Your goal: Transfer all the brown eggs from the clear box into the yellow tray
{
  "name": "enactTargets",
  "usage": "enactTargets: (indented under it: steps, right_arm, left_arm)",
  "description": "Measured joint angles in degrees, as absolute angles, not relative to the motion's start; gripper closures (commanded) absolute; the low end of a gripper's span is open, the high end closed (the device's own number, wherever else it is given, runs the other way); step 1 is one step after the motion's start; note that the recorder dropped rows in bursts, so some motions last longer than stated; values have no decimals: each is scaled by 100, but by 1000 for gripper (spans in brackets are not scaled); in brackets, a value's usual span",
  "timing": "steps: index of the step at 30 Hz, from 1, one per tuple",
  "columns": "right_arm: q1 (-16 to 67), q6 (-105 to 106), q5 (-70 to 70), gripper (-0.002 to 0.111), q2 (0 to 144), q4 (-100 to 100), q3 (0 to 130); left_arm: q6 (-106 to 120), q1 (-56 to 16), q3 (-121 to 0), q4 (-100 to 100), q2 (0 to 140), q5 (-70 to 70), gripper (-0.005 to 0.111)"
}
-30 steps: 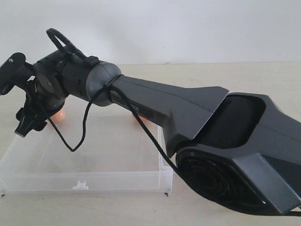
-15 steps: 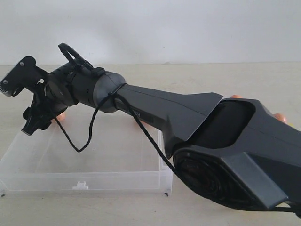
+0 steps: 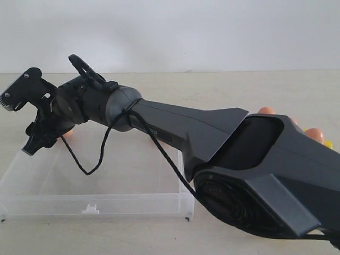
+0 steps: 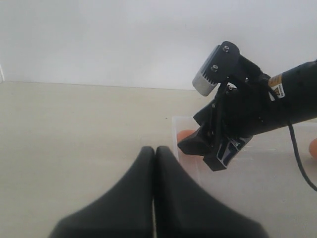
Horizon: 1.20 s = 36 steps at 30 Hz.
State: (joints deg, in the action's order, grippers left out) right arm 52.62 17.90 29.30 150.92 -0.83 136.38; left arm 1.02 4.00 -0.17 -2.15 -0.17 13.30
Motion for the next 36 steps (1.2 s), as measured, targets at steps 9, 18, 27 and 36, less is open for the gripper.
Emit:
enactTargets:
  steps: [9,18,27,36]
  right_arm:
    - [5177,1802,2776,45,15273,-95,13638]
    - [5108,1802,2582,45,15286,-159,13638]
    - [5094,1925,2527,45,15414,-380,13638]
    - [5082,1932,2582,104,15414,-685,13638]
  left_arm:
    - [102,400,-17,-215,-17,1330,111]
    - [102,400,-17,-215,-17,1330,111]
    - [113,389,-17,-215,-17,1330,111]
    - [113,399,-17,-215,-17,1330,111]
